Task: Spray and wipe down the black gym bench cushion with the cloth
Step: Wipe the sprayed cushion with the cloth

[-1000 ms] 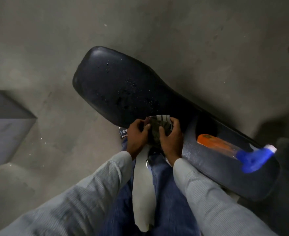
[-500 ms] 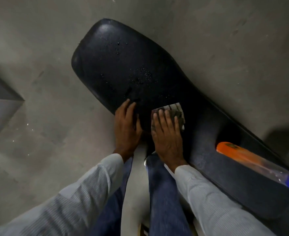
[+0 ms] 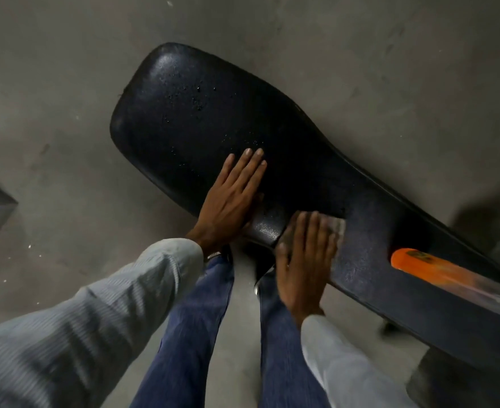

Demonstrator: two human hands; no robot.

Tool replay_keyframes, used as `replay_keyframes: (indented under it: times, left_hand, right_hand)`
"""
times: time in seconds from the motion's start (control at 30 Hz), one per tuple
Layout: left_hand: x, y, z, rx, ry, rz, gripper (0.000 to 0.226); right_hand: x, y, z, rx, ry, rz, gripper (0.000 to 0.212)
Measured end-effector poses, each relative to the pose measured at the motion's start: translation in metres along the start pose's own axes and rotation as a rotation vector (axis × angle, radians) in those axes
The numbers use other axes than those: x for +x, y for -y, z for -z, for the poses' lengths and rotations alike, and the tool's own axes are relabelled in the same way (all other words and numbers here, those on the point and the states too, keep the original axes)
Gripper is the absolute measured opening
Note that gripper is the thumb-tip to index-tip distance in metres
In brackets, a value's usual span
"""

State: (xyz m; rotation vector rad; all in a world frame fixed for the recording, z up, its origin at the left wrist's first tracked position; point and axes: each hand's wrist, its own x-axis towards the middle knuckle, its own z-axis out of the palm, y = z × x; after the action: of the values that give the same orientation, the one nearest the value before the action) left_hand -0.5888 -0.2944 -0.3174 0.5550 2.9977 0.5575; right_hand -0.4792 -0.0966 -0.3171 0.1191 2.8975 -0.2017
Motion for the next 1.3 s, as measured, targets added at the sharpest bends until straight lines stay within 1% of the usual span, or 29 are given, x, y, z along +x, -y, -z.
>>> replay_keyframes:
  times: [0.07, 0.13, 0.2, 0.23, 0.27, 0.3, 0.37, 0.43, 0.47, 0.5, 0.57, 0.67, 0.7, 0.73, 0.77, 0.8, 0.87, 0.93, 0.97, 1.0, 1.07, 1.13, 1.2, 1.23, 1.27, 1.3]
  left_hand:
    - [-0.005, 0.004, -0.001, -0.001, 0.017, -0.003, 0.059]
    - [-0.009, 0.008, -0.005, 0.007, 0.034, -0.024, 0.060]
    - [-0.009, 0.009, -0.010, 0.020, 0.039, -0.046, 0.060]
    - [-0.009, 0.009, -0.011, 0.028, 0.038, -0.043, 0.061]
    - [-0.008, 0.008, -0.012, 0.031, 0.035, -0.037, 0.062]
    - [-0.007, 0.006, -0.013, 0.028, 0.031, -0.031, 0.063]
    - [-0.003, 0.003, -0.014, 0.023, 0.018, -0.020, 0.063]
    - [-0.001, 0.000, -0.013, 0.026, 0.016, -0.021, 0.064]
    - [-0.001, 0.000, -0.012, 0.029, 0.020, -0.023, 0.064]
    - [-0.001, -0.001, -0.012, 0.033, 0.026, -0.023, 0.064]
    - [-0.001, 0.000, -0.011, 0.044, 0.033, -0.017, 0.065]
    - [-0.002, 0.008, -0.010, 0.059, 0.028, -0.022, 0.063]
    - [-0.003, 0.011, -0.010, 0.073, 0.034, -0.027, 0.064]
    - [-0.005, 0.013, -0.010, 0.090, 0.044, -0.029, 0.064]
    - [-0.007, 0.014, -0.009, 0.100, 0.054, -0.032, 0.065]
    - [-0.008, 0.014, -0.008, 0.102, 0.059, -0.038, 0.066]
    - [-0.009, 0.012, -0.005, 0.098, 0.065, -0.048, 0.066]
    - [-0.006, 0.008, -0.002, 0.086, 0.066, -0.045, 0.066]
    - [-0.005, 0.006, -0.001, 0.085, 0.066, -0.040, 0.066]
    - [-0.005, 0.003, -0.001, 0.084, 0.068, -0.036, 0.065]
    - [-0.006, 0.002, -0.002, 0.078, 0.076, -0.032, 0.063]
    - [-0.009, 0.006, -0.002, 0.073, 0.070, -0.021, 0.061]
    - [-0.013, 0.011, -0.003, 0.090, 0.066, -0.005, 0.062]
    - [-0.015, 0.012, -0.003, 0.100, 0.068, 0.002, 0.062]
    - [-0.016, 0.012, -0.004, 0.107, 0.069, 0.008, 0.062]
    - [-0.017, 0.012, -0.005, 0.107, 0.069, 0.013, 0.062]
  right_hand:
    - [-0.001, 0.020, -0.005, -0.006, 0.016, 0.099, 0.071]
    - [0.030, 0.034, -0.004, -0.009, -0.008, 0.196, 0.069]
    - [0.070, 0.030, 0.000, -0.004, -0.046, 0.282, 0.066]
    - [0.085, 0.021, 0.004, 0.007, -0.062, 0.290, 0.064]
    - [0.095, 0.010, 0.008, 0.011, -0.082, 0.261, 0.063]
    - [0.098, -0.003, 0.013, 0.008, -0.104, 0.193, 0.062]
    - [0.087, -0.026, 0.018, 0.031, -0.143, -0.015, 0.060]
    - [0.052, -0.020, 0.015, 0.050, -0.152, -0.224, 0.060]
    - [0.032, -0.007, 0.011, 0.051, -0.133, -0.269, 0.061]
    - [0.014, 0.009, 0.006, 0.058, -0.097, -0.259, 0.062]
    - [0.003, 0.037, -0.001, 0.096, -0.038, -0.123, 0.066]
    - [0.053, 0.038, 0.003, 0.098, -0.043, 0.143, 0.067]
    - [0.076, 0.028, 0.006, 0.070, -0.057, 0.211, 0.065]
    - [0.095, 0.014, 0.010, 0.056, -0.067, 0.233, 0.064]
    - [0.106, -0.002, 0.014, 0.052, -0.084, 0.191, 0.062]
    - [0.110, -0.019, 0.018, 0.057, -0.106, 0.096, 0.061]
    - [0.094, -0.042, 0.022, 0.078, -0.160, -0.169, 0.059]
    - [0.058, -0.033, 0.019, 0.094, -0.179, -0.384, 0.059]
    - [0.040, -0.018, 0.016, 0.098, -0.156, -0.412, 0.060]
    - [0.024, 0.001, 0.012, 0.111, -0.110, -0.372, 0.062]
    - [0.010, 0.037, 0.006, 0.120, -0.007, -0.155, 0.066]
    - [0.030, 0.053, 0.003, 0.119, 0.013, 0.034, 0.065]
    - [0.070, 0.044, 0.005, 0.105, -0.025, 0.173, 0.061]
    - [0.089, 0.032, 0.008, 0.091, -0.044, 0.212, 0.060]
    - [0.104, 0.018, 0.013, 0.087, -0.066, 0.219, 0.059]
    - [0.112, 0.002, 0.018, 0.092, -0.090, 0.182, 0.059]
